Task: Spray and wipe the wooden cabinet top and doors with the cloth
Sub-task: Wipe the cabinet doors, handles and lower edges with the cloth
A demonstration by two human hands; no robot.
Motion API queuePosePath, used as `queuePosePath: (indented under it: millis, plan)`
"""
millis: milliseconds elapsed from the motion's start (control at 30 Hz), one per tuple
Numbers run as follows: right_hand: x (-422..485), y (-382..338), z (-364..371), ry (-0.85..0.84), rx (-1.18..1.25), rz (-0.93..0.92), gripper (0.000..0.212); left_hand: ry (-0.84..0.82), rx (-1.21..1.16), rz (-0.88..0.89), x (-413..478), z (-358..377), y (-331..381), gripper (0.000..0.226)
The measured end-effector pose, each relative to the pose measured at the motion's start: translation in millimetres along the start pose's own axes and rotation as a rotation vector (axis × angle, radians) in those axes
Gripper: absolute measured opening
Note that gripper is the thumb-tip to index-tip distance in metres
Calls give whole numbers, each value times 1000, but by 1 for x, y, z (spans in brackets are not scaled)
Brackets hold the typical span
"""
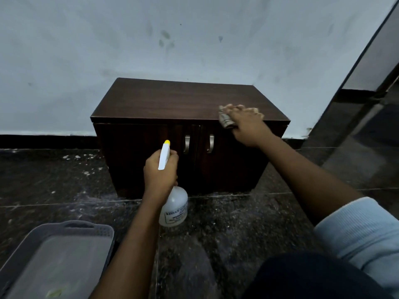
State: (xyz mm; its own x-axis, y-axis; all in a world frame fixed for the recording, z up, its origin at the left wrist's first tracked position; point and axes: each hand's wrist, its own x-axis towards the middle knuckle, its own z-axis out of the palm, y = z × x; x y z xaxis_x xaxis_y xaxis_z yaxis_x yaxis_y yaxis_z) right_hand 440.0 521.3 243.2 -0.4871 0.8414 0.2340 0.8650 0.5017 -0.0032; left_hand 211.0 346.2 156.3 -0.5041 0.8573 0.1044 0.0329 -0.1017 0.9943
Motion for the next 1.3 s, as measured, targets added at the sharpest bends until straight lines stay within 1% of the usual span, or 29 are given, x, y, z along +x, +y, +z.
queuePosePath:
  millis: [67, 167, 267, 333, 400, 467, 533, 567, 633, 700, 767, 867, 900, 1000, 1067, 1133, 1167, 1200, 1233, 1300]
  plan:
    - [-13, 35, 0, 26, -7, 142, 73, -21, 4, 2, -2, 0, 2, 13]
    - [-31, 79, 2, 81, 2, 300, 79, -51, -15, -23, -6, 3, 2, 10]
    - [-38, 103, 8, 140, 90, 412, 76, -86, -39, -56, -12, 6, 1, 9]
    - [-39, 101, 12, 207, 271, 517, 81, -114, -27, -61, -16, 9, -2, 9]
    - [-42, 91, 16, 323, 515, 682, 82, -144, -8, -63, -20, 12, -4, 9]
    - [-43, 82, 24, 442, 711, 793, 72, -165, 8, -58, -21, 17, -5, 10]
    - [-45, 79, 38, 492, 845, 842, 62, -185, 26, -55, -21, 22, -7, 11]
    - [-47, 78, 46, 474, 896, 865, 55, -192, 27, -56, -21, 25, -8, 11]
    - [-56, 81, 70, 386, 952, 899, 40, -205, 21, -65, -19, 31, -11, 10]
    - [-66, 80, 93, 300, 933, 906, 33, -216, 22, -69, -16, 37, -16, 9]
    - [-72, 85, 125, 260, 928, 893, 37, -233, 27, -70, -13, 43, -22, 9]
    - [-80, 91, 171, 203, 1039, 883, 61, -262, 44, -88, -10, 50, -31, 9]
    - [-81, 93, 183, 189, 1046, 885, 60, -269, 46, -98, -8, 52, -35, 9]
    - [-80, 128, 252, 190, 1041, 862, 46, -282, 48, -126, 0, 55, -46, 8]
    - [-81, 147, 292, 134, 1074, 920, 40, -282, 54, -147, 5, 55, -54, 7]
    - [-84, 144, 302, 123, 1175, 1016, 34, -289, 61, -158, 11, 57, -62, 7]
    - [-84, 139, 303, 146, 1254, 1067, 33, -293, 70, -153, 13, 58, -65, 8]
    - [-84, 120, 285, 190, 1310, 1119, 33, -298, 82, -145, 16, 59, -69, 8]
    - [-81, 101, 267, 283, 1352, 1163, 35, -305, 95, -136, 18, 61, -72, 9]
    - [-72, 72, 242, 521, 1350, 1208, 48, -322, 117, -117, 22, 66, -77, 11]
